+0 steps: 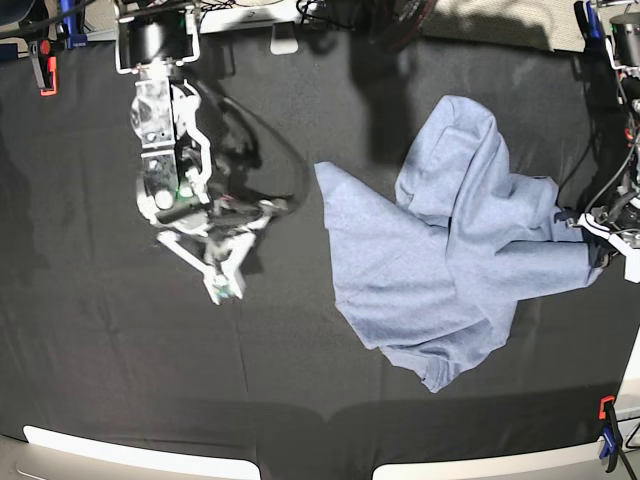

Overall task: Layout the t-shirt on the table in an organized manner, then fold the t-shirt properly
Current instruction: 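Reach the right gripper to the shirt edge and grasp it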

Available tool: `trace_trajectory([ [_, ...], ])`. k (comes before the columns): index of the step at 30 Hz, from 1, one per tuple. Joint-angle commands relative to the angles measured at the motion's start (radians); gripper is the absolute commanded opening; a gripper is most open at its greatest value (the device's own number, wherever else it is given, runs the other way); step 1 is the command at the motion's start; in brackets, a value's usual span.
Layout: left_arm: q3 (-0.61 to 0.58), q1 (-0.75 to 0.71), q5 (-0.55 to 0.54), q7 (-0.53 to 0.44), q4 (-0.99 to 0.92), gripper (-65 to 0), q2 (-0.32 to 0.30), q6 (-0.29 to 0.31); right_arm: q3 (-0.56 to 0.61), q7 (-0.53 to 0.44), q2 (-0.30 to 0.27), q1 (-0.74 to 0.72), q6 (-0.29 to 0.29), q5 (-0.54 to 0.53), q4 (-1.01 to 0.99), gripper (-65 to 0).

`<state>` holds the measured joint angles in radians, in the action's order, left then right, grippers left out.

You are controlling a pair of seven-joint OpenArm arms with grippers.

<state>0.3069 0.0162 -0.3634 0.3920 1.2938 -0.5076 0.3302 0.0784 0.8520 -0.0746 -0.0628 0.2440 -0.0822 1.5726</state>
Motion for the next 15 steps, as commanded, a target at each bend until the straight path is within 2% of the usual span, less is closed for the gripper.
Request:
trace_trajectory([
  [1, 0.006, 0.016, -0.012, -0.026, 0.016, -65.0, -0.022, 0.000, -0.001, -0.043, 0.012, -0.026, 0.003, -0.019, 0.020, -48.7],
  [3, 0.006, 0.016, -0.013, -0.026, 0.016, -65.0, -0.022, 0.000, -0.001, -0.089, 0.040, -0.035, 0.003, -0.027, 0.018, -34.7],
  [4, 0.006, 0.016, -0.013, -0.026, 0.016, -65.0, -0.022, 0.000, -0.001, -0.099, 0.057, -0.046, 0.003, -0.027, 0.009, -31.3],
  [11, 0.006, 0.016, -0.010, -0.026, 0.016, -65.0, -0.022, 0.000, -0.001, -0.084, 0.164, -0.262, -0.002, -0.022, -0.268, -30.5],
  [15, 0.006, 0.016, -0.005, -0.026, 0.016, -65.0, -0.022, 0.000, -0.001, -0.081, 0.204, -0.392, -0.070, 0.050, -0.460, -30.5],
])
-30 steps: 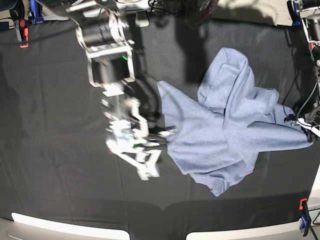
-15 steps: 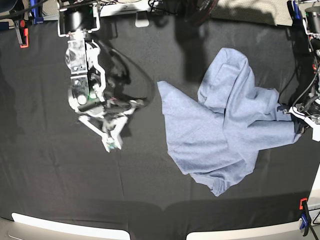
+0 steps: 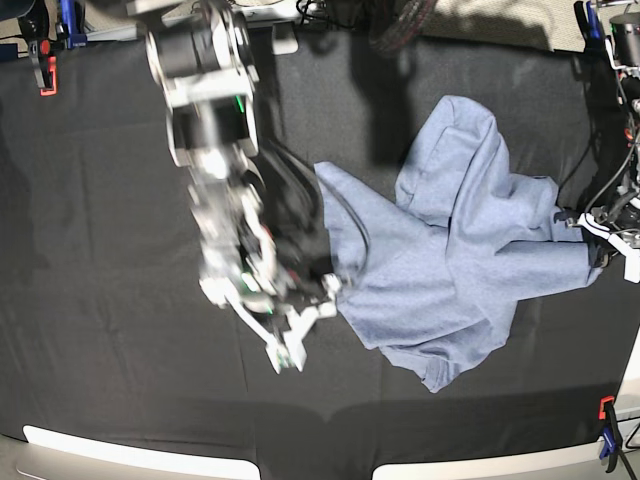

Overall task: Layout the t-shirt on the table in an organized manner, then fold the t-shirt properly
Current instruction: 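Reach the right gripper to the shirt edge and grasp it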

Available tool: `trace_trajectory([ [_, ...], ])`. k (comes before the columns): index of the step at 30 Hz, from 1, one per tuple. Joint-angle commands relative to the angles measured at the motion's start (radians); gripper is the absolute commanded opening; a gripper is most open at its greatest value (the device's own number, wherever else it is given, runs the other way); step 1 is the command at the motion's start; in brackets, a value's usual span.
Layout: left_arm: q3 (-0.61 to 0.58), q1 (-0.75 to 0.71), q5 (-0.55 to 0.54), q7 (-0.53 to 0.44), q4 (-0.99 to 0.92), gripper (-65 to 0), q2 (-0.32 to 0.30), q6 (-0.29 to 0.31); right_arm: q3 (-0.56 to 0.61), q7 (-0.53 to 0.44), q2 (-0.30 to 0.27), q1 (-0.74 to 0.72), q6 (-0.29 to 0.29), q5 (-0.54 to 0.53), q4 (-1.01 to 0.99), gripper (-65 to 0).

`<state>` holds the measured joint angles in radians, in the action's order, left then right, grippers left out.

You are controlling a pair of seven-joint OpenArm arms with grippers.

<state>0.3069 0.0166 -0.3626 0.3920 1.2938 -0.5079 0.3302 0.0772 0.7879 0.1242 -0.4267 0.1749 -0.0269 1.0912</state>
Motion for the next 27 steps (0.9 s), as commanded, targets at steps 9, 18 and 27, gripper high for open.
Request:
trace_trajectory([
  [9, 0.006, 0.016, -0.006, -0.027, 0.016, -65.0, -0.022, 0.000, 0.000, -0.049, 0.033, -0.144, -0.006, -0.010, -0.302, -30.6],
  [18, 0.006, 0.016, -0.006, -0.027, 0.016, -65.0, -0.022, 0.000, 0.000, -0.088, 0.033, -0.141, 0.103, -0.119, -0.348, -30.8],
  [27, 0.006, 0.016, -0.006, -0.027, 0.016, -65.0, -0.022, 0.000, 0.015, -0.119, 0.033, -0.142, 0.150, -0.168, -0.348, -30.8],
])
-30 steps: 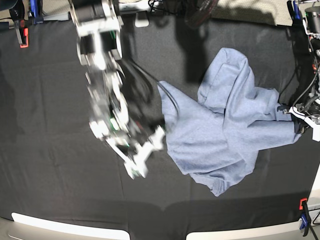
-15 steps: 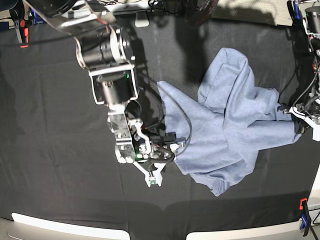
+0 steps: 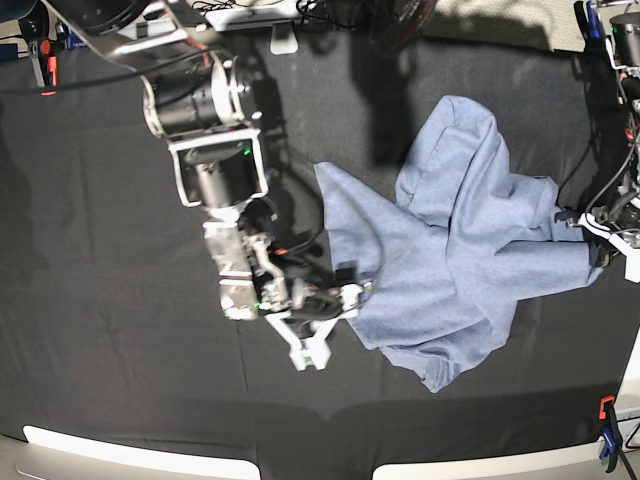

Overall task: Layout the t-shirt on the table in an organized manner, then fold the t-shirt properly
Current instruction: 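Reach the right gripper to the shirt edge and grasp it, then pull the grasped shirt edge outward with the right gripper, spreading it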

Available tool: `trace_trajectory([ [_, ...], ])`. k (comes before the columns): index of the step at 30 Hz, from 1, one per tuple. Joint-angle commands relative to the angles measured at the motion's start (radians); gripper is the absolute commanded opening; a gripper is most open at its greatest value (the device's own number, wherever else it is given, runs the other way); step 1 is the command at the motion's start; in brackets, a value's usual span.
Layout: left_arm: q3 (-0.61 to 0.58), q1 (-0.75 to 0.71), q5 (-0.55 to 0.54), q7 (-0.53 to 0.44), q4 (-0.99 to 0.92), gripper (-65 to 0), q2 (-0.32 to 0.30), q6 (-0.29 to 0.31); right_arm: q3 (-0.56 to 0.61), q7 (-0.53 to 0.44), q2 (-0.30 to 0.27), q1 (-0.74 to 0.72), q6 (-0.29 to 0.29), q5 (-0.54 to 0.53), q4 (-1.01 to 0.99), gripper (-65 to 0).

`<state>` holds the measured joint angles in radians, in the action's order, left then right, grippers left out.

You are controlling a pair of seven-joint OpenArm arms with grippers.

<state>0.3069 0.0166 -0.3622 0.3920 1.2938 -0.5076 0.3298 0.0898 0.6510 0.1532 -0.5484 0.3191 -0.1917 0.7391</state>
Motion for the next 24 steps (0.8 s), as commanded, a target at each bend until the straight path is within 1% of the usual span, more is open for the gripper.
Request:
trace_trajectory([
  [1, 0.006, 0.016, -0.007, -0.027, 0.016, -65.0, -0.022, 0.000, 0.003, 0.018, 0.004, -0.020, 0.005, -0.004, 0.004, -30.8],
  [5, 0.006, 0.016, -0.007, -0.027, 0.016, -65.0, -0.022, 0.000, 0.003, 0.020, 0.004, -0.019, 0.005, -0.004, 0.004, -30.8],
  [7, 0.006, 0.016, -0.007, -0.027, 0.016, -65.0, -0.022, 0.000, 0.003, 0.031, 0.004, -0.019, 0.007, -0.025, 0.004, -31.1],
  [11, 0.006, 0.016, -0.007, -0.027, 0.016, -65.0, -0.022, 0.000, 0.003, 0.058, 0.004, -0.019, 0.048, -0.033, 0.004, -39.1],
  [16, 0.006, 0.016, -0.007, -0.027, 0.016, -65.0, -0.022, 0.000, 0.003, 0.067, 0.004, -0.019, 0.049, -0.030, 0.004, -47.5],
  [18, 0.006, 0.016, -0.007, -0.027, 0.016, -65.0, -0.022, 0.000, 0.003, 0.068, 0.004, -0.019, 0.050, -0.020, 0.004, -53.4],
  [21, 0.006, 0.016, -0.006, -0.026, 0.016, -65.0, -0.022, 0.000, 0.003, 0.061, 0.004, -0.019, 0.051, -0.002, 0.004, -65.0],
  [24, 0.006, 0.013, -0.006, -0.026, 0.016, -65.0, -0.022, 0.000, 0.003, 0.041, 0.004, -0.019, 0.051, 0.039, 0.004, -65.0],
])
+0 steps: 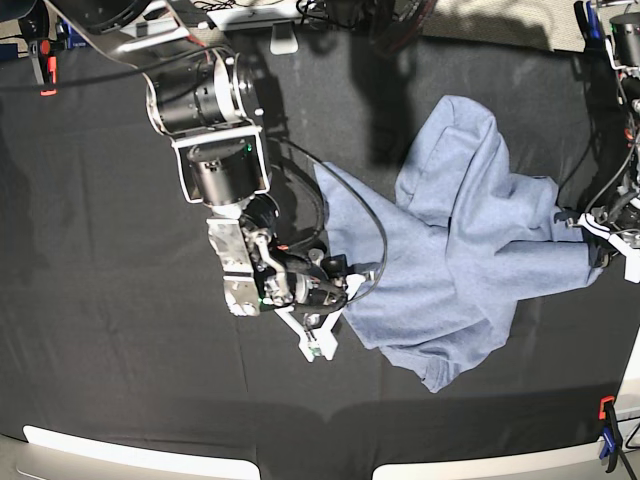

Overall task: Layout the t-shirt on the table in an organized manner, then fold the t-shirt properly
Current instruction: 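Pull the grasped shirt edge outward with the right gripper, spreading it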

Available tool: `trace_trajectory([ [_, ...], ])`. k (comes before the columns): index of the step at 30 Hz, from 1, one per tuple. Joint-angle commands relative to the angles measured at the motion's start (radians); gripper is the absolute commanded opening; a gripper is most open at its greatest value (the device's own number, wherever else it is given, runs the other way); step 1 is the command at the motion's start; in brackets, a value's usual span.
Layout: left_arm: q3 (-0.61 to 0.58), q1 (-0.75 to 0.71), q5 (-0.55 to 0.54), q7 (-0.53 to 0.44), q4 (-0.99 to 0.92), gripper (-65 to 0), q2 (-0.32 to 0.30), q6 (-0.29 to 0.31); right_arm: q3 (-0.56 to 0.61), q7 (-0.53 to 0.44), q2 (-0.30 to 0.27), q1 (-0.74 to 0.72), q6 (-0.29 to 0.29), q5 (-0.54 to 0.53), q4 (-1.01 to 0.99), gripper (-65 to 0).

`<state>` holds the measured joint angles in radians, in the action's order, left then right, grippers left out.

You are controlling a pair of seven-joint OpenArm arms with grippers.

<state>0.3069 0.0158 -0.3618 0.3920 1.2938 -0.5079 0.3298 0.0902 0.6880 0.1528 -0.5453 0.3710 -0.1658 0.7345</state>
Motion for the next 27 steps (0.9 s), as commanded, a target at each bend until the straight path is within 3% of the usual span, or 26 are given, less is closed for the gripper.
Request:
trace_trajectory([
  [1, 0.006, 0.013, -0.007, -0.026, 0.016, -65.0, -0.022, 0.000, 0.003, 0.004, 0.004, -0.023, -0.002, 0.031, 0.009, -65.0],
  [8, 0.006, -0.003, -0.007, -0.023, 0.016, -65.0, -0.022, 0.000, 0.002, 0.065, 0.004, -0.010, -0.004, 0.143, 0.061, -65.0],
  [14, 0.006, -0.005, -0.028, -0.010, 0.016, -65.0, -0.022, 0.004, 0.003, 0.121, 0.004, 0.106, -0.004, 0.142, 0.328, -65.0],
  [16, 0.006, -0.005, -0.053, -0.006, 0.016, -65.0, -0.022, 0.042, 0.003, 0.141, -0.003, 0.153, -0.005, 0.132, 0.426, -65.0],
  [19, 0.006, -0.005, -0.105, 0.005, 0.016, -65.0, -0.022, 0.121, 0.003, 0.177, -0.048, 0.224, -0.005, 0.129, 0.556, -65.0],
  [25, 0.007, -0.005, -0.193, 0.058, 0.016, -65.0, -0.022, 0.200, 0.000, 0.210, -0.185, 0.390, -0.012, 0.112, 0.754, -65.0],
  [27, 0.006, -0.005, -0.222, 0.083, 0.016, -59.2, -0.022, 0.238, -0.011, 0.213, -0.227, 0.447, -0.013, 0.115, 0.819, -65.0],
])
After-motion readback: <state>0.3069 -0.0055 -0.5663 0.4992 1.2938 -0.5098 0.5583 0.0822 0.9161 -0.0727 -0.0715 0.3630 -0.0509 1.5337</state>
